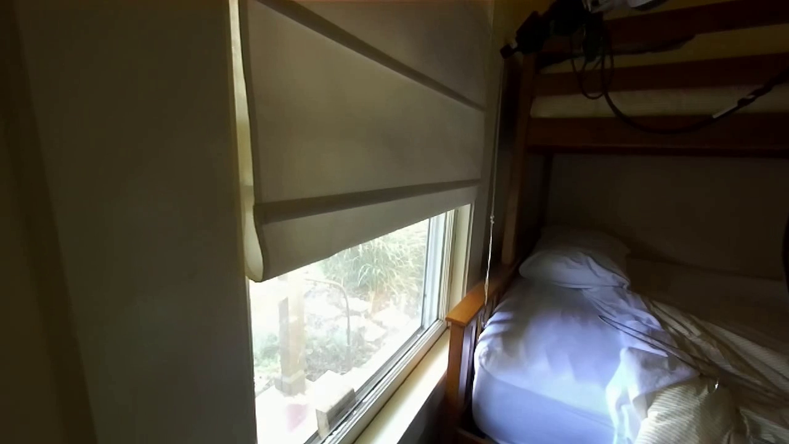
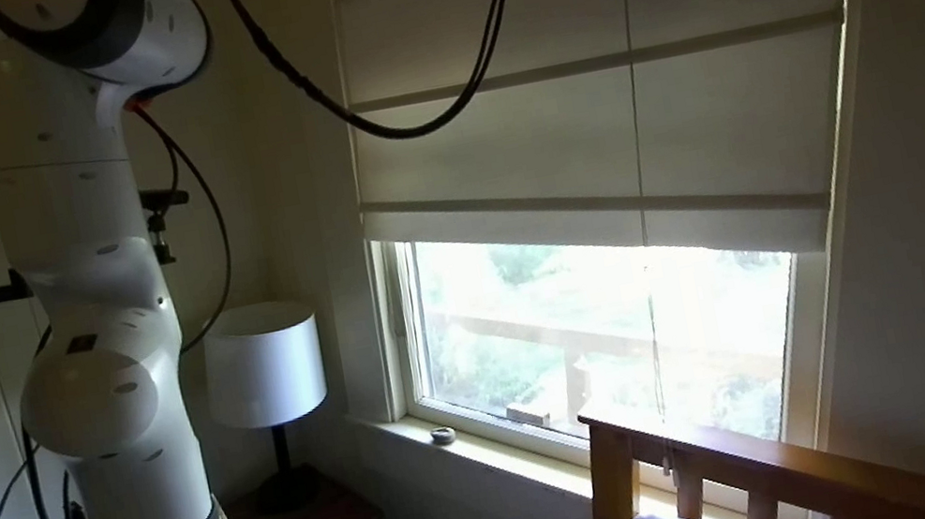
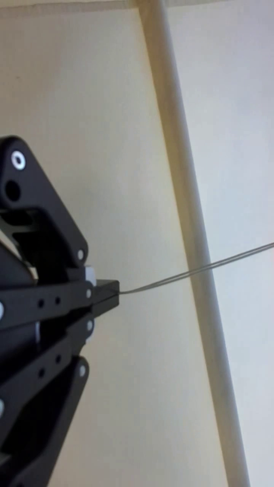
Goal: Close the blinds.
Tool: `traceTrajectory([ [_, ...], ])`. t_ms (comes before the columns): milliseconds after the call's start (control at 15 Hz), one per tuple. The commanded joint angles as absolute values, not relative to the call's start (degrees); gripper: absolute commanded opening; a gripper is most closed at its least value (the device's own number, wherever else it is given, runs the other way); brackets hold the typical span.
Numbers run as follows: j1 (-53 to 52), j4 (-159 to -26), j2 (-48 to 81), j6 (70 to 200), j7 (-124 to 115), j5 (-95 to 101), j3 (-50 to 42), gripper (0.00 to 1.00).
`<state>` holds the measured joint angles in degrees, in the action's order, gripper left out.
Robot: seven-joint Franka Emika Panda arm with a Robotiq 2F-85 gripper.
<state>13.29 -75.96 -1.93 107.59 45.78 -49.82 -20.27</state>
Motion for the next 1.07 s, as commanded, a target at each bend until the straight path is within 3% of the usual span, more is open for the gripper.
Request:
traceTrajectory([
  [0,13.28,-76.32,-2.22,107.59,45.78,-49.81,-20.24,0.01],
  [267,13.37,-73.62,0.07,100.71,44.54,-46.70,-18.45,0.00],
  [1000,8.23,-84.24,-4.03,104.70,49.90,-53.75,-13.22,0.00],
])
